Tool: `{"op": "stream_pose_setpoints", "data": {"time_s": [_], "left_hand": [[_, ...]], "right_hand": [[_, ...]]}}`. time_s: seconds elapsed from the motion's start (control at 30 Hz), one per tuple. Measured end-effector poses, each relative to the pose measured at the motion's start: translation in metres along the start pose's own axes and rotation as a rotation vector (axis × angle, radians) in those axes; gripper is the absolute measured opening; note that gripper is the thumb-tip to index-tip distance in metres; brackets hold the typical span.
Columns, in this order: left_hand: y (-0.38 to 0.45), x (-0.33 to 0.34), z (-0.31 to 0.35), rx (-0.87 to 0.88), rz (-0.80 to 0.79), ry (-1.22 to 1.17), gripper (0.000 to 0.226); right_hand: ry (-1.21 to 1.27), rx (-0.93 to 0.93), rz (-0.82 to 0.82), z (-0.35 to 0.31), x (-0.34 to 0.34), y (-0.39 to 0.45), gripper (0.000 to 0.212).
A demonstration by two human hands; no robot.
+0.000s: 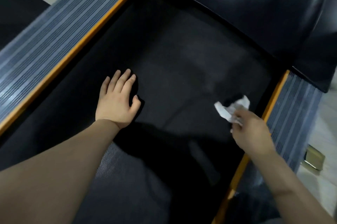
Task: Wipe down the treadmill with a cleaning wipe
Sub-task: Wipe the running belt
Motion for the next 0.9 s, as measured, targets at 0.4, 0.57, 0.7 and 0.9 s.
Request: {"op": "stream_pose_setpoints", "data": {"time_s": [0.4, 0.57, 0.7, 0.9], "left_hand": [[-0.084, -0.020, -0.056, -0.096, -0.085, 0.027, 0.065], [-0.089, -0.012, -0.064, -0.085, -0.132, 0.082, 0.065], [-0.092, -0.010, -0.069, -0.069, -0.127, 0.088, 0.066], [-0.088, -0.010, -0.069, -0.071, -0.141, 0.097, 0.067]], "right_hand": [[-0.123, 0.264, 0.110, 0.007, 0.009, 0.013, 0.031], [-0.121, 0.156, 0.106, -0.094, 0.044, 0.055, 0.022], [-0.025, -0.228, -0.021, -0.235, 0.101, 0.105, 0.026], [-0.039, -0.426, -0.258, -0.331, 0.139, 0.119, 0.041]]}}
Point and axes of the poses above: each hand's wrist, its own y-axis towards the middle knuckle, its own x-axis out of the palm, z = x × y, the point moved 3 cm from there along y, towards the middle knuckle, and after that the axes turned 9 degrees about y, right-handed, at the moved point
